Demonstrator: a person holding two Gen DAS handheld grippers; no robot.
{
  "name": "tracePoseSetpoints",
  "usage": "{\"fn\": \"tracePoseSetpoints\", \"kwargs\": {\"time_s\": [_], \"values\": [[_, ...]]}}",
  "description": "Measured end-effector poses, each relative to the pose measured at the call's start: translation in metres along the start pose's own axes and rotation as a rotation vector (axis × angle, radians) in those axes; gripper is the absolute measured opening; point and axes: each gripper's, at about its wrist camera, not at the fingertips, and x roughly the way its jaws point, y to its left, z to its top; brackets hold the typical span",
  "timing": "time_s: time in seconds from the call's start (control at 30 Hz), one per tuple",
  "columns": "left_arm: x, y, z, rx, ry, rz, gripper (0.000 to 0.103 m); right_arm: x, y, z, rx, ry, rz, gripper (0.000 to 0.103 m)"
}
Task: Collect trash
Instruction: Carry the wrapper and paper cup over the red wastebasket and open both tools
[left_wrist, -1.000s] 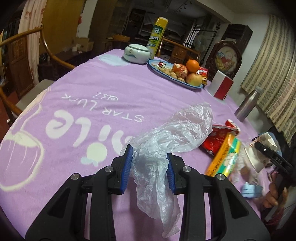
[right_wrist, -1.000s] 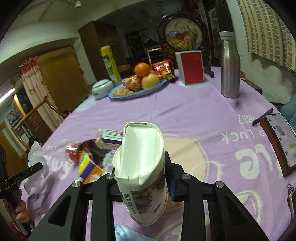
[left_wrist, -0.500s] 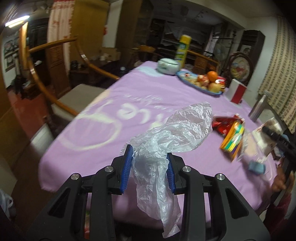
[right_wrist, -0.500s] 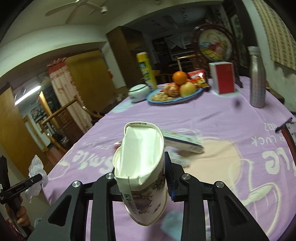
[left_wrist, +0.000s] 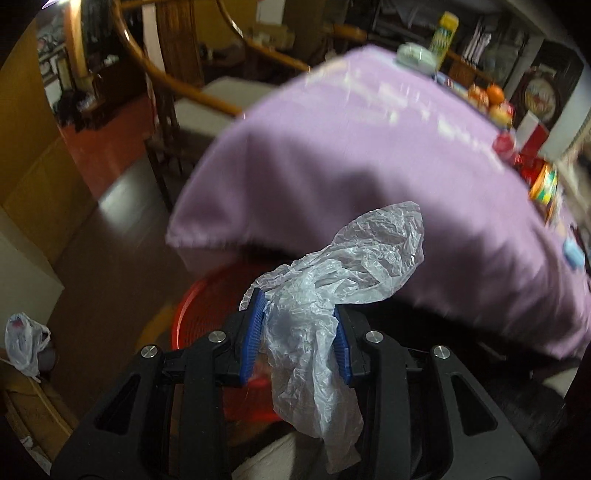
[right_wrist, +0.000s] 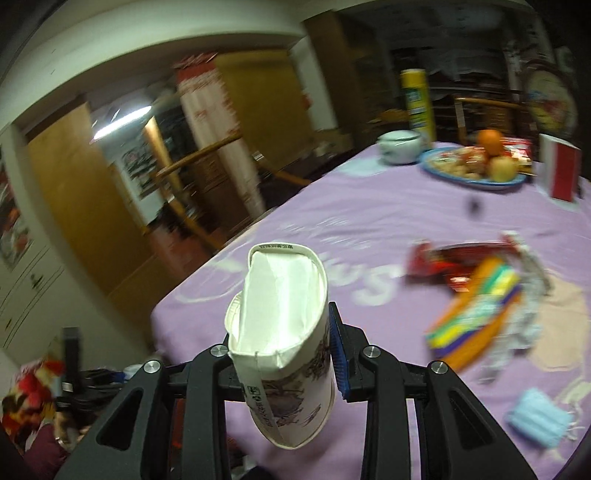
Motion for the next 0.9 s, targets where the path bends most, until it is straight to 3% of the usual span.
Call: {"fn": "tracePoseSetpoints", "kwargs": {"time_s": [0.1,0.27,0.37,0.53,0.6,0.63,0.73,0.9], "values": [[0.003,0.013,-0.010,-0.023,-0.008,0.007,0.076,0.017,0.043,-0.005,-0.069,0.055,0.049,0.033],[-0.021,0.044,-0.009,-0.090,-0.122,0.065,0.095,0.043,0.102,-0.017,-0.177,0.147,0.129,0.033],[-0.039,0.064,-0.009,-0.139,-0.196,0.127,0.096,0.060,0.142,-0.028,-0.239,0.209,0.186,0.033],[-0.053,0.089,-0.010,-0.214,-0.253,0.208,0.096,0.095,0.203,-0.051,-0.332,0.322,0.285,0.035],[-0.057,0.098,-0.012,-0.237,-0.262,0.212,0.096,0.106,0.219,-0.055,-0.363,0.337,0.283,0.051],[-0.059,0.102,-0.012,-0.246,-0.265,0.212,0.096,0.108,0.222,-0.054,-0.365,0.330,0.281,0.056],[-0.063,0.103,-0.011,-0.254,-0.273,0.210,0.096,0.106,0.224,-0.051,-0.372,0.303,0.266,0.057],[-0.060,0.094,-0.008,-0.240,-0.270,0.185,0.096,0.100,0.195,-0.043,-0.335,0.264,0.212,0.060]]}}
